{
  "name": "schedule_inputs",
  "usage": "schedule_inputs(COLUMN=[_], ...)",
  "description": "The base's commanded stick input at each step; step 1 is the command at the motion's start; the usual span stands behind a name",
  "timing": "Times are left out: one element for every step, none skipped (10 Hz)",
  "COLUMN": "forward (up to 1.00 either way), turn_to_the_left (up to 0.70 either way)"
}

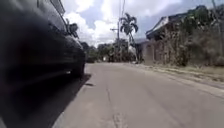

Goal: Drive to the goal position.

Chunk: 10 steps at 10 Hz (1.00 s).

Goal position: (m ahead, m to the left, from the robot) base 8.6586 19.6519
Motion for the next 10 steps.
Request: schedule_inputs(forward=[1.0, 1.0, 1.0, 1.0, 1.0, 1.0, 1.0, 1.0, 1.0, 1.0], turn_to_the_left=[0.0, 0.0, 0.0, 0.0, 0.0, 0.0, 0.0, 0.0, 0.0, 0.0])
